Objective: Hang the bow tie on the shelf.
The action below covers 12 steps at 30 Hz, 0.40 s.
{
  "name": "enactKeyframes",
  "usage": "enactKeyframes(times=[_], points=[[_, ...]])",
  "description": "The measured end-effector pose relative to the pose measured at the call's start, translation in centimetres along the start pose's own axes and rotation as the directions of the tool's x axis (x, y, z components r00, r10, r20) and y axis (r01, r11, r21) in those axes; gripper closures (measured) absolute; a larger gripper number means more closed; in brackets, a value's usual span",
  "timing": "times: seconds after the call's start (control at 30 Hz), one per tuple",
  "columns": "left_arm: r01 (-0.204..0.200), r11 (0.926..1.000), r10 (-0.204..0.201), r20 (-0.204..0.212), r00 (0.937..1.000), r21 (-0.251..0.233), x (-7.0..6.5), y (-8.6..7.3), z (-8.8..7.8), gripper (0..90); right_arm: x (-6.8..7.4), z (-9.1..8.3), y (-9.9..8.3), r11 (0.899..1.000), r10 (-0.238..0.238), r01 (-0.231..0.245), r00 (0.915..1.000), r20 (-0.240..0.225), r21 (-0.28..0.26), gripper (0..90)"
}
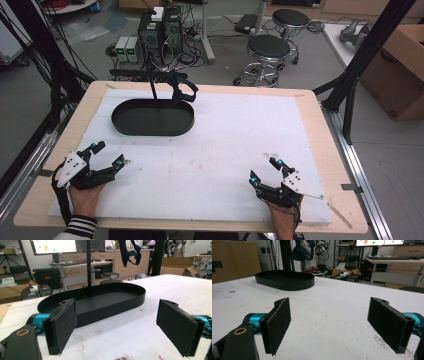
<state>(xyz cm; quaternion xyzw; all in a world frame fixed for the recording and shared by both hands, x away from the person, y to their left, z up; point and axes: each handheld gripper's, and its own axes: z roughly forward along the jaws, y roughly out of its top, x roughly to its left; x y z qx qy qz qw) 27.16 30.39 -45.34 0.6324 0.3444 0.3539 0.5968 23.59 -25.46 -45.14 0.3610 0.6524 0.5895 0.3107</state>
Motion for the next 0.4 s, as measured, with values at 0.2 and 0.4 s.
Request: enactKeyframes(times=[0.2, 0.4], points=[[-0.001, 1.0, 0.001, 0.001, 1.0, -0.004, 0.0, 0.0, 0.0, 16.8, 0.1, 0.4, 0.1, 1.0, -0.005, 0.004, 0.999, 0.044, 0.021, 17.7], [-0.001, 1.0, 0.001, 0.0, 1.0, 0.002, 0.0, 0.0, 0.0, 16.8, -0.3, 1.0, 0.2, 0.999, 0.019, -0.021, 0.9978, 0.063, 0.036, 17.6]])
